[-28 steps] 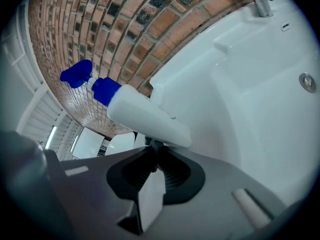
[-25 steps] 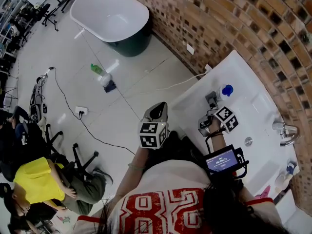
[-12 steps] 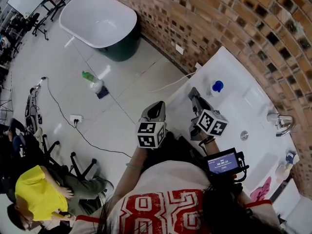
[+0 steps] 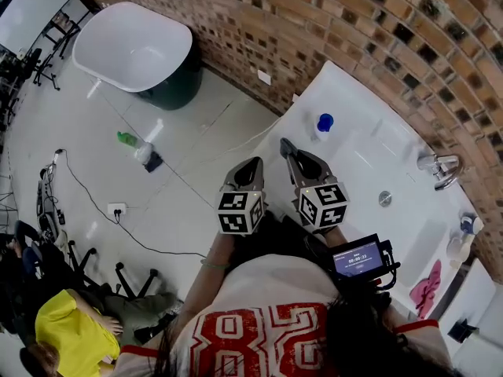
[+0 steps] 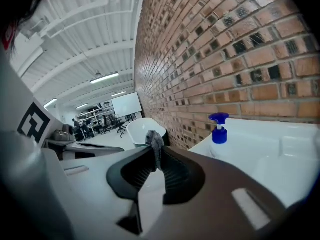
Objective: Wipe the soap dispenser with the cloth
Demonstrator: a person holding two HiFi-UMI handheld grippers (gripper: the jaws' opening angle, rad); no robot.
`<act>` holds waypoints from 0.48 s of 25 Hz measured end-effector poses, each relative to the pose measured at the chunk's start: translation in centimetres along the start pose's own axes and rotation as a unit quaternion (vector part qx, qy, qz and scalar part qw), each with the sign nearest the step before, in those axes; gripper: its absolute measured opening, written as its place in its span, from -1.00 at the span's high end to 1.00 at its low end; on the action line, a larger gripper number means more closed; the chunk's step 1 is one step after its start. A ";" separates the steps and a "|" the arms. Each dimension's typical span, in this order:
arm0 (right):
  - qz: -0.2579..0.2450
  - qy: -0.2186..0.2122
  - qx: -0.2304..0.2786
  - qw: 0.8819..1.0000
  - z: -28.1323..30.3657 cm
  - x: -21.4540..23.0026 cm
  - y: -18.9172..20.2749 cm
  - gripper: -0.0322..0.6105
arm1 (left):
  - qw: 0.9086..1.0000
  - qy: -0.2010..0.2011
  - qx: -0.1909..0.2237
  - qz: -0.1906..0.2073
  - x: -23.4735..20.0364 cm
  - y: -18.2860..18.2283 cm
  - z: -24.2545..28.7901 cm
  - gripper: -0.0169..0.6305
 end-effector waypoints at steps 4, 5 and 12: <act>-0.013 0.008 0.009 1.000 -0.9 0.3 -0.2 0.75 | 1.000 0.004 -0.003 0.001 0.6 0.2 0.2 0.94; -0.016 0.010 0.010 1.000 -1.1 0.3 -0.2 0.76 | 1.000 0.003 -0.003 -0.001 0.7 0.2 0.2 0.94; -0.025 0.016 0.015 0.999 -1.8 0.5 -0.2 0.75 | 1.000 0.000 -0.001 -0.007 1.1 0.3 0.0 0.94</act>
Point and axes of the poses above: the fingertips, and each gripper's own axes: z forward along the fingers, x to its right, y out of its underside, the point moved 8 cm from there along -z, backward along the fingers, and after that the axes turned 1 degree about z, right-handed, at the moved point
